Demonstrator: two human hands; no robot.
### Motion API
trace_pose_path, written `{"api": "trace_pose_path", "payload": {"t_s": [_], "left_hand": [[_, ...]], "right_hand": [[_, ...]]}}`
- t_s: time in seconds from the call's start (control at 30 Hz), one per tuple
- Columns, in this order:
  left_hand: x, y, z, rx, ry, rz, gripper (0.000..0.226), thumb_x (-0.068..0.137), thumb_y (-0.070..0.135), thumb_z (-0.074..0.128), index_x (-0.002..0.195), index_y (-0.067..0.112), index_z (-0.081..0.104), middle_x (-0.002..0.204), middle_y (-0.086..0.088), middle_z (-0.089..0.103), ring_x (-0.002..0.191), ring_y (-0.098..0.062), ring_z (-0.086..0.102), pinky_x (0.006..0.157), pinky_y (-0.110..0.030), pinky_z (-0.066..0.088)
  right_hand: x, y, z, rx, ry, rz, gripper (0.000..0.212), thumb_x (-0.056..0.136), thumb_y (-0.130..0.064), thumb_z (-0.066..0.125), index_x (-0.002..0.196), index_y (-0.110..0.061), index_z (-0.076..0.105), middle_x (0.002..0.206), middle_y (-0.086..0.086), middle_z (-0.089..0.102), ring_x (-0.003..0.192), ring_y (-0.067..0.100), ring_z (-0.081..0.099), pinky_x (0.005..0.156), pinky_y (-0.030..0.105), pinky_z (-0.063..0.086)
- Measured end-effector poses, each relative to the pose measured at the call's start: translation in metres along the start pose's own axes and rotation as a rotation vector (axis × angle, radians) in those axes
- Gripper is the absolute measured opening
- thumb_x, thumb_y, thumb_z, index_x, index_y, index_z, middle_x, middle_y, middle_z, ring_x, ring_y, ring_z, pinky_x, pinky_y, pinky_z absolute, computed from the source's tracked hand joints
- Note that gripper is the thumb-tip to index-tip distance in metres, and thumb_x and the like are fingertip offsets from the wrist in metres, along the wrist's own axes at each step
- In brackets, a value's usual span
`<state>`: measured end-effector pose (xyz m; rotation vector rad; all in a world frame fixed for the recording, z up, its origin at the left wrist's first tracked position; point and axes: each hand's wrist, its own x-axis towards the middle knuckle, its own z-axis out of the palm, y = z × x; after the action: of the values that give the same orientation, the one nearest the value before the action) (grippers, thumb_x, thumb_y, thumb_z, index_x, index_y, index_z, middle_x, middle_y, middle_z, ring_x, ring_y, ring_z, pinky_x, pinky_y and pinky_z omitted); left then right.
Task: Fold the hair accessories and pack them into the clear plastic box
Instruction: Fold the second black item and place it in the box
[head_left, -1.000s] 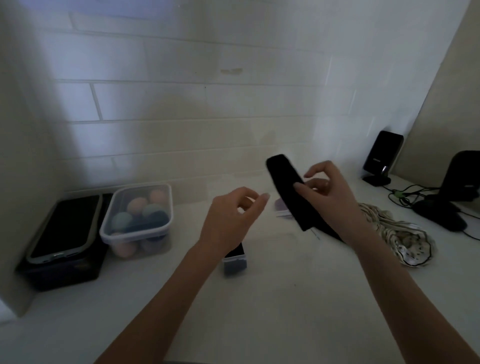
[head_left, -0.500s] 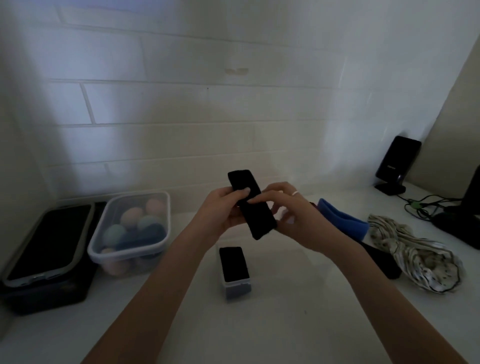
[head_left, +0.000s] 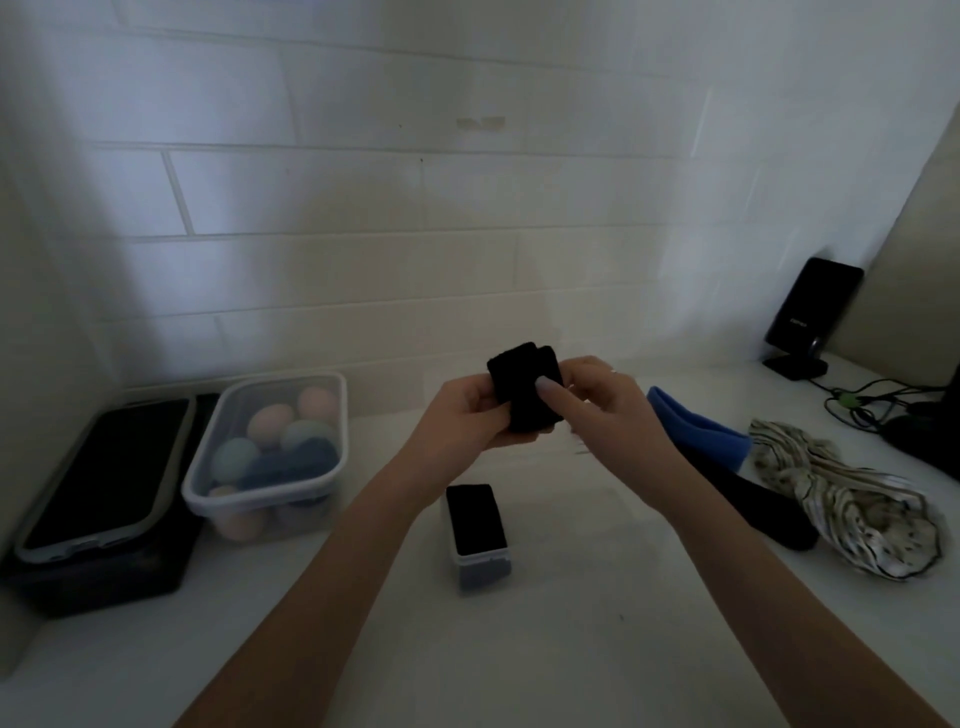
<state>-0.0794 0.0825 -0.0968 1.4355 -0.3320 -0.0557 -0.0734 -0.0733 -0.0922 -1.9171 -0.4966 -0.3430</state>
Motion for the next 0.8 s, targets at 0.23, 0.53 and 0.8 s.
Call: {"api": "trace_pose_path", "payload": {"t_s": [0.23,0.53,0.8], "left_hand": [[-0.004,0.003,0.001,0.091,-0.09,-0.046,0.021,0.091,-0.001,0.05,0.098,0.01,0.066,0.079,0.001,0.075,0.072,-0.019,0.073,0.066,-0.02,0.056],[-0.001,0.007,0.002,-0.024,0.065,-0.088,0.017,0.094,0.013,0.049,0.087,0.008,0.064,0.075,-0.007,0.07,0.066,-0.018,0.071,0.062,-0.028,0.059],[-0.002,0.003,-0.005,0.099,0.088,0.037,0.014,0.091,0.012,0.056,0.087,0.011,0.069,0.07,0.004,0.074,0.071,-0.012,0.072,0.063,-0.022,0.057]], "right_hand": [[0.0,-0.005,0.005,0.116,0.061,-0.004,0.025,0.091,-0.014,0.058,0.08,0.008,0.059,0.073,0.02,0.059,0.066,0.019,0.057,0.057,0.033,0.048],[-0.004,-0.003,0.004,0.223,0.088,0.087,0.02,0.082,-0.01,0.068,0.082,-0.011,0.048,0.081,0.018,0.058,0.078,0.027,0.059,0.072,0.047,0.052],[-0.008,-0.012,0.005,0.284,-0.011,0.142,0.026,0.088,-0.016,0.062,0.112,-0.022,0.054,0.096,0.02,0.066,0.078,0.022,0.071,0.06,0.033,0.059]]}}
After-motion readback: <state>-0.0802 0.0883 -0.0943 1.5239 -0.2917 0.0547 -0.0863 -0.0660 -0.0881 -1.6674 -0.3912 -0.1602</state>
